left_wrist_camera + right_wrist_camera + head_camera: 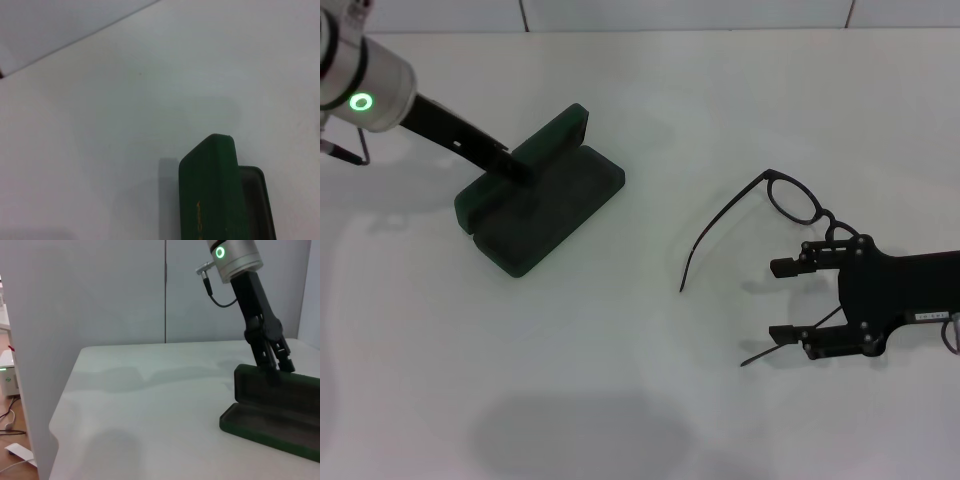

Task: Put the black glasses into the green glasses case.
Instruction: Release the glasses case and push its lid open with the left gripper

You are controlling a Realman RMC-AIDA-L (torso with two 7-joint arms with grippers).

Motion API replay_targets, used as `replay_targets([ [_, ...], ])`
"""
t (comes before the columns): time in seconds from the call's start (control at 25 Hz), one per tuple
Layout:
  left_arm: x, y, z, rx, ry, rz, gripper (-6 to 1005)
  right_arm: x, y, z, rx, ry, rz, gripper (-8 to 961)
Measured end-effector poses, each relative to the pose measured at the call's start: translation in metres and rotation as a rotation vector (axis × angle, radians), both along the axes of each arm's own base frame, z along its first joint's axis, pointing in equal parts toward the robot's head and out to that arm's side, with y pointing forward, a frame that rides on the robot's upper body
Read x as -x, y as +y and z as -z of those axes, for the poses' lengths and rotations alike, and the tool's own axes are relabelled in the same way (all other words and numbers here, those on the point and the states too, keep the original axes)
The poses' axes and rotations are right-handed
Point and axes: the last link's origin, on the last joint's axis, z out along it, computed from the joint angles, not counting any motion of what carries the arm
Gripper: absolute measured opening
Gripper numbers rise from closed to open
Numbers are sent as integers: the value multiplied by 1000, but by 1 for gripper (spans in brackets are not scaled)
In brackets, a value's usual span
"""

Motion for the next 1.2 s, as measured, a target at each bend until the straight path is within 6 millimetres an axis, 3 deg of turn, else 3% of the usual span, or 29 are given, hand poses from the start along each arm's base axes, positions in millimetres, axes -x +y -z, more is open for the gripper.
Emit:
replay_targets([
  [1.04, -12, 4, 22, 9, 57, 88, 713, -4, -1, 3, -5, -23, 5, 696],
  [1.16, -12, 4, 21, 6, 61, 94, 470, -5, -2, 4, -2, -24, 5, 696],
  [1.2, -12, 5, 21, 6, 62, 97, 437, -5, -2, 4, -1, -25, 5, 696],
])
